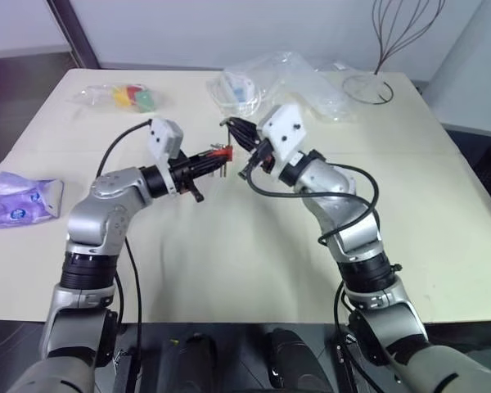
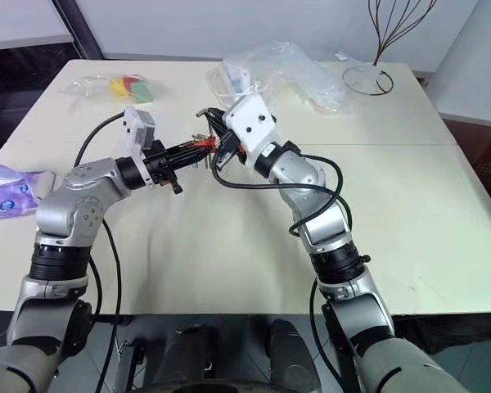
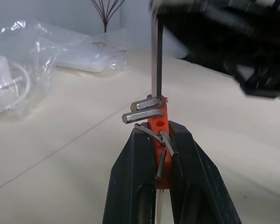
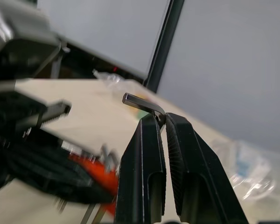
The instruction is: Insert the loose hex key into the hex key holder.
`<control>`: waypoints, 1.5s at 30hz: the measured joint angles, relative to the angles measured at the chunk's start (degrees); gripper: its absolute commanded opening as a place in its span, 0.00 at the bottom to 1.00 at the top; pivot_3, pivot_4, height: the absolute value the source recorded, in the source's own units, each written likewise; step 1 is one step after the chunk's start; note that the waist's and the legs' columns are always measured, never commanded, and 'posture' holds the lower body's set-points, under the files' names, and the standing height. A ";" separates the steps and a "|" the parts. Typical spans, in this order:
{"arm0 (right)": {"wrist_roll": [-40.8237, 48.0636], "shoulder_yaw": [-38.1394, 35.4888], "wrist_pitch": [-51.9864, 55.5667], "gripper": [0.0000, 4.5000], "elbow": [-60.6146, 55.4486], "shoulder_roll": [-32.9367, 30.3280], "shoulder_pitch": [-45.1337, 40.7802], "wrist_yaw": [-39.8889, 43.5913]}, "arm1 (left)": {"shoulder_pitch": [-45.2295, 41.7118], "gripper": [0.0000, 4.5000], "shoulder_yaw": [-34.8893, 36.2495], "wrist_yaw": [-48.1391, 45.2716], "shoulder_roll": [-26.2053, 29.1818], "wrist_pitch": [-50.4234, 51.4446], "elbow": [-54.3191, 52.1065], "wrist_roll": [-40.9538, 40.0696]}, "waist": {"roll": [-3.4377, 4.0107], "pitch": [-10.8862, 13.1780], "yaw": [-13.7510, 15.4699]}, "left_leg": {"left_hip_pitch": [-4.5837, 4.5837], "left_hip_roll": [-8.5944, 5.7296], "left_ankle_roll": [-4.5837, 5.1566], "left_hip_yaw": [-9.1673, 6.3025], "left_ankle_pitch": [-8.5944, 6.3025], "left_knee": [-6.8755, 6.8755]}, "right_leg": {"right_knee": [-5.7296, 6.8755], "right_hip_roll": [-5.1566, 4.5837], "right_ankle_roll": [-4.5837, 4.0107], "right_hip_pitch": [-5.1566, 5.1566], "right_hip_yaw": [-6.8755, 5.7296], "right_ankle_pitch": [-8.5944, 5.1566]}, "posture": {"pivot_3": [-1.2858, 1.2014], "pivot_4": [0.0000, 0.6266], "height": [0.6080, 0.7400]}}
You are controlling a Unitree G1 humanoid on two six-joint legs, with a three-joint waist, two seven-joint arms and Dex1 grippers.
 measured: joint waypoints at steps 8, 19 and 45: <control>0.22 -0.04 2.13 0.23 -0.04 -0.43 -0.64 0.47 | 0.00 0.00 0.00 0.29 -0.03 -0.23 -0.23 -0.04 | 0.00 0.00 0.01 | 0.00 0.00 0.00 0.00 0.00 0.00 | 0.00 0.00 0.00 0.00 0.00 0.00 | 0.52 0.24 1.00; 5.12 -2.42 7.60 0.93 -8.43 -5.16 6.54 4.44 | 0.02 0.00 0.05 0.05 -0.09 -0.96 -1.49 -0.30 | -0.01 -0.01 0.18 | -0.04 -0.02 0.01 -0.02 0.00 0.00 | -0.01 -0.03 0.00 0.00 0.00 0.00 | 0.52 0.24 1.00; 15.89 -17.26 17.53 0.93 -24.29 -13.77 26.28 -2.00 | -1.04 0.00 -0.26 9.43 -18.01 25.04 17.90 -12.55 | 0.00 -0.05 0.14 | 0.02 -0.05 0.01 -0.02 0.01 0.06 | 0.03 0.09 0.00 0.04 0.04 -0.01 | 0.52 0.24 1.00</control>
